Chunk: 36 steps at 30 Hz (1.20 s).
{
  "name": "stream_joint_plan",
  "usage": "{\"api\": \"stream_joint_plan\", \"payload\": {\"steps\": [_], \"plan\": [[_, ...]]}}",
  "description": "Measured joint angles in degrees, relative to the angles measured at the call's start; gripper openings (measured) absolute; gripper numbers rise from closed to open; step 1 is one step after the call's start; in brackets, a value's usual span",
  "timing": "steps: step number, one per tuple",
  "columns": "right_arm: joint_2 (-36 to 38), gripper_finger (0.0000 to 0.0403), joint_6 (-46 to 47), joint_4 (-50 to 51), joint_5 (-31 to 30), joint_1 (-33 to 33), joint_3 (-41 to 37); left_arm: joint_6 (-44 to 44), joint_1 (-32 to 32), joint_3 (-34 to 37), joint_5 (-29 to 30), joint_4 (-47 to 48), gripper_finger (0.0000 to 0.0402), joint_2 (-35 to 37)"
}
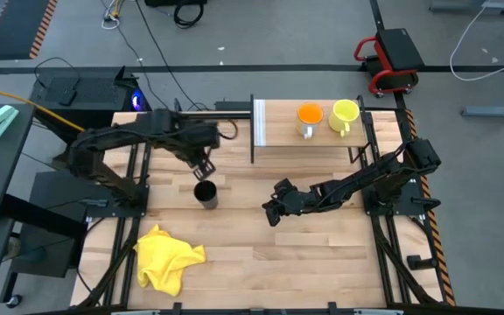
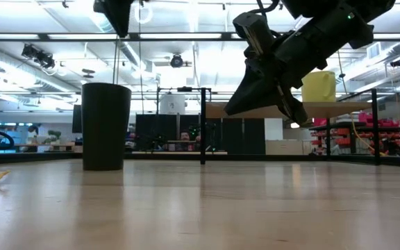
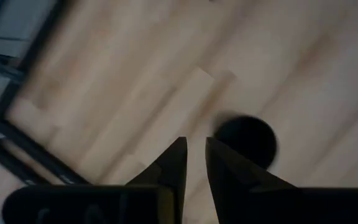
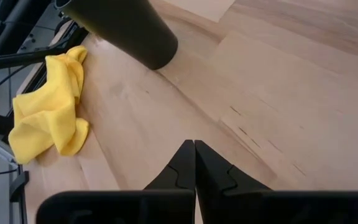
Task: Stack small to large cups/mugs on shelf
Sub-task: Put the black cup on the shelf
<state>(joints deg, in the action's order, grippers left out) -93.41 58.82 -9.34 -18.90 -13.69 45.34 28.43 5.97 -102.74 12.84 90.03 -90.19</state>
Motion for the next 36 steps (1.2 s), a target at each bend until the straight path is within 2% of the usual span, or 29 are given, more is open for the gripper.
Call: {"api": "stream_joint_plan", "payload": {"steps": [5,9,18,22,29,36], "plan": [[0.0,0.0004,-0.06,-0.02,0.01,-0.02,0.0,3.25,0.03,0.02,7.9,-0.01,0.0062,4.86],[0.0,0.0005,-0.07,-0.1,-0.01,-0.36,0.0,5.15,0.03,0.02,12.03,0.0,0.0062,8.34],[1.32,0.0005,-0.39,-0.42,-0.12,-1.06,0.0,5.66,0.03,0.02,16.25,-0.01,0.0045,11.78],[4.1,0.0005,-1.17,1.03,-1.03,-1.16,-0.02,5.6,0.04,1.41,17.53,-0.94,0.0034,12.75],[9.36,0.0005,-3.12,5.2,-3.72,-1.14,0.0,5.48,3.19,20.59,17.82,-9.53,0.001,21.41],[12.03,0.0005,-5.06,9.28,-4.41,-1.14,0.0,6.65,6.55,36.79,10.94,-22.74,0.0025,33.41]]}}
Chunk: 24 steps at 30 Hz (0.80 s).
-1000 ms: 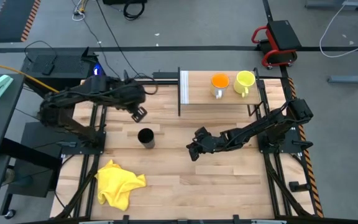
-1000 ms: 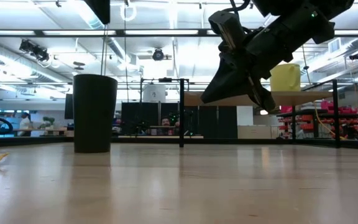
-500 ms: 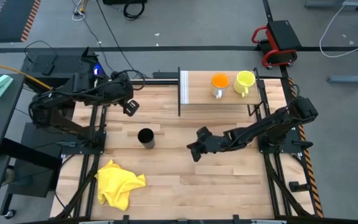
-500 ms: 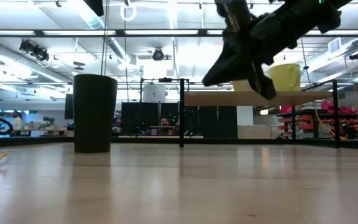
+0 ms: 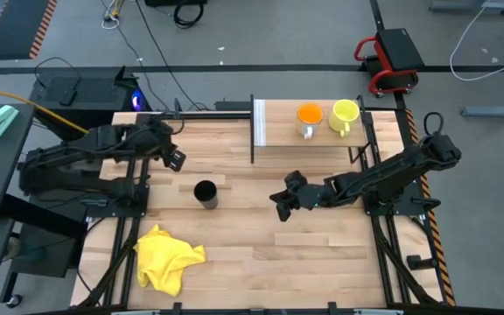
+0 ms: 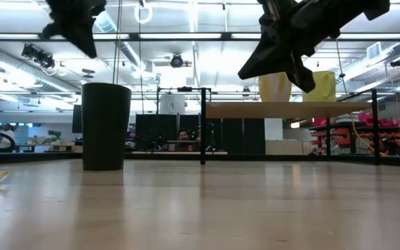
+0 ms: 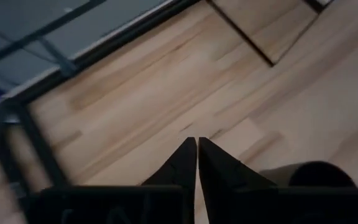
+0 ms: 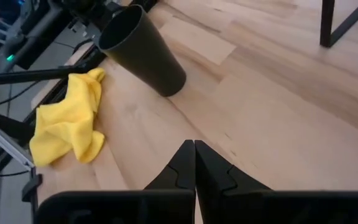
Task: Stack small to large cups/mugs on shelf
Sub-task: Put the black cup on the shelf
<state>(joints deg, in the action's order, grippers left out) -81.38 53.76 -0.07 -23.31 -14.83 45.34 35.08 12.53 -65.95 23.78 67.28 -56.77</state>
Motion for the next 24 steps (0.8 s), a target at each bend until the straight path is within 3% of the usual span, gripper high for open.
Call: {"api": "stream_joint_plan", "payload": {"steps": [6,12,18,24], "plan": [[0.45,0.0005,-1.05,0.54,-0.2,0.0,0.0,1.09,2.08,14.6,-4.03,-10.51,0.0034,8.97],[0.43,0.0005,0.83,3.55,-0.19,0.0,0.0,5.39,2.59,27.41,-10.85,-18.85,0.0022,11.17],[0.43,0.0005,6.45,4.66,-0.21,-0.71,0.0,8.45,2.59,34.19,-15.79,-25.5,0.0016,11.15],[0.43,0.0005,5.82,4.3,-0.19,-2.35,0.0,9.8,2.59,40.88,-25.29,-37.89,0.0022,11.15]]}}
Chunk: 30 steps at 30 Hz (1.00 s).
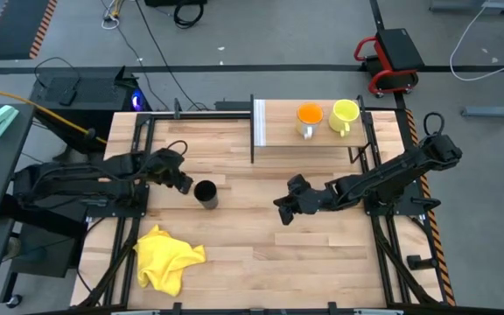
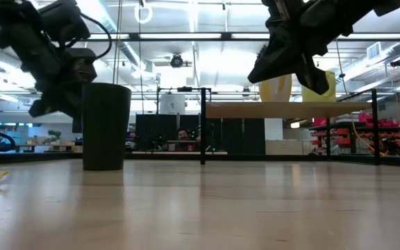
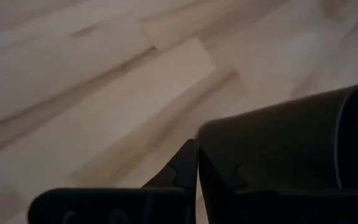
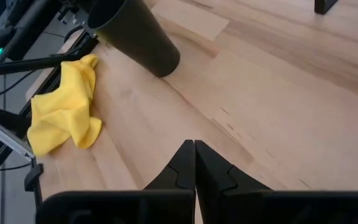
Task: Stack small to large cups/mugs on shelf
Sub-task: Put the black cup on the shelf
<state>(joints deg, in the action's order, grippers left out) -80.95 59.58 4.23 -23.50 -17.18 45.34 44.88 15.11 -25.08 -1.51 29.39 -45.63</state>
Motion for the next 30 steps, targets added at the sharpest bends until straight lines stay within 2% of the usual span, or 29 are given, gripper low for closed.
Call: {"api": "stream_joint_plan", "payload": {"steps": [8,13,22,30], "plan": [[-0.02,0.0005,0.86,0.02,-0.01,-0.26,0.0,4.42,-0.06,5.58,-4.98,-10.58,0.0018,0.0],[-0.04,0.0005,0.78,0.02,0.0,0.13,0.0,8.74,-2.2,8.54,-6.09,-20.8,0.0022,-0.11],[-0.04,0.0005,-0.16,0.02,0.0,1.57,0.0,13.04,-7.08,8.8,-5.99,-24.17,0.0019,-2.45],[-0.04,0.0005,-0.81,-0.03,0.02,1.67,0.0,16.54,-11.02,8.8,-5.73,-34.13,0.0024,-8.52]]}}
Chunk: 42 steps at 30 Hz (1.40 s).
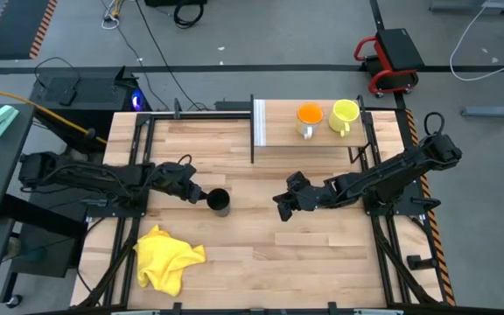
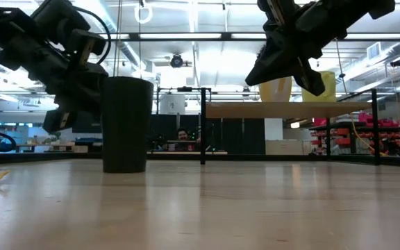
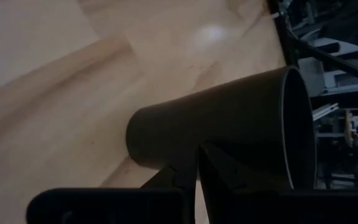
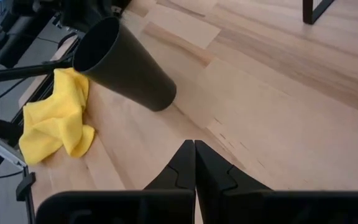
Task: Stack small to large cups/mugs on shelf
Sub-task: Put the black cup on the shelf
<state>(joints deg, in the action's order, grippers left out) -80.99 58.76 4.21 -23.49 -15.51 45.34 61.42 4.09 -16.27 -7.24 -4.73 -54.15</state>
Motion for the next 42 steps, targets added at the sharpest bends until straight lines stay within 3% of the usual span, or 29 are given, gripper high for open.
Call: {"api": "stream_joint_plan", "payload": {"steps": [9,28,36,42], "plan": [[0.0,0.0005,-0.44,-0.04,0.34,0.0,0.0,2.11,-3.38,-2.77,0.11,-11.46,0.0016,-11.88],[0.0,0.0005,-1.77,0.47,1.79,-0.04,0.0,-3.96,-3.92,-19.06,-0.5,-11.66,0.0027,-30.1],[0.2,0.0005,-1.26,1.97,3.04,-1.63,0.02,-5.31,-3.08,-20.36,-0.84,-8.3,0.0026,-31.84],[0.7,0.0005,3.04,4.96,3.04,-5.94,0.04,-3.97,-6.44,-20.35,-8.03,-4.26,0.0015,-31.14]]}}
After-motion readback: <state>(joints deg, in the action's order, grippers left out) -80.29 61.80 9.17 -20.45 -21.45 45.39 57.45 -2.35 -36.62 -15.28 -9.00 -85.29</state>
